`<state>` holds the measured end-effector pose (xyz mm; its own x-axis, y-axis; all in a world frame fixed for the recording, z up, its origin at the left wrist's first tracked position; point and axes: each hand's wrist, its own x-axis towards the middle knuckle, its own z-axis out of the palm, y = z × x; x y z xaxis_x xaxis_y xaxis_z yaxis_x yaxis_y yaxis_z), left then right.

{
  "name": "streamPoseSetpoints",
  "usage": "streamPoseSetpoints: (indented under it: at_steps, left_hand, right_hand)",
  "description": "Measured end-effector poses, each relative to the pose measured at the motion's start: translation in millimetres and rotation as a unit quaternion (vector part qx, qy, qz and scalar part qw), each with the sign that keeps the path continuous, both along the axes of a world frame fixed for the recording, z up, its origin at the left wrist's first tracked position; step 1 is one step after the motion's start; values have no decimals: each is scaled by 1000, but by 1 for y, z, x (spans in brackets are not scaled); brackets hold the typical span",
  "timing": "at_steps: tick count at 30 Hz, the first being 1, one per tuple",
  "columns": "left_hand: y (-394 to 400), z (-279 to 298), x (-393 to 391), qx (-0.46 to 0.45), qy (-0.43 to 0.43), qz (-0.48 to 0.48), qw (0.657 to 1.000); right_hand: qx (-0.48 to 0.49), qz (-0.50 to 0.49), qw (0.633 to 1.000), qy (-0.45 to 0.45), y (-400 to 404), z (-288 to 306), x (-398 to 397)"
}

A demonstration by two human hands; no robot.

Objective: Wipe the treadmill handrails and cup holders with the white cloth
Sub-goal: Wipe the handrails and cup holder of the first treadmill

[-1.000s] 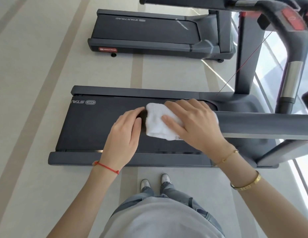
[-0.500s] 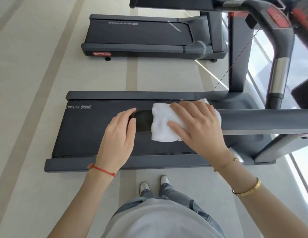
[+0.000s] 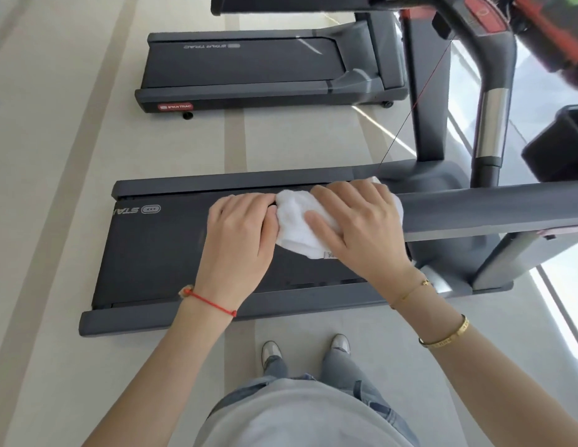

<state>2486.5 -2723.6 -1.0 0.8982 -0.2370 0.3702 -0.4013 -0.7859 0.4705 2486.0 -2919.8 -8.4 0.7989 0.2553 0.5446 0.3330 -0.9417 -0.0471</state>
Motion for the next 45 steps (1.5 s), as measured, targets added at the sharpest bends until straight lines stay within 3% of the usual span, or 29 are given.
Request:
streamPoseSetpoints:
  at_steps: [6,19,23,27,33,38,42,45]
  left_hand:
    - [-57,2,0,72,-8,5,997]
    - [-244,7,-6,79,17,-21,996]
    - [-288,6,-7,77,18,-12,997]
    - [-317,6,-10,74,17,4,997]
    - [-348,6,-17,81,10,23,996]
    - [-350,7,-19,76,9,23,997]
    - [-350,8,-19,77,11,20,997]
    - [-348,7,-19,78,14,13,997]
  right_hand:
    - [5,-48,999,-13,-88,-2,-10]
    - [-2,-54,999,4,-294,5,-27]
    - [0,-115,993,13,-359,11,-22]
    - [-7,-130,991,18,-350,17,-9]
    - [-38,11,999,32,-353,0,-22]
    - [-19,-29,999,8,-402,0,-33]
    - [4,-82,996,22,-393,13,-18]
    - [-43,-34,997,53,-365,12,-14]
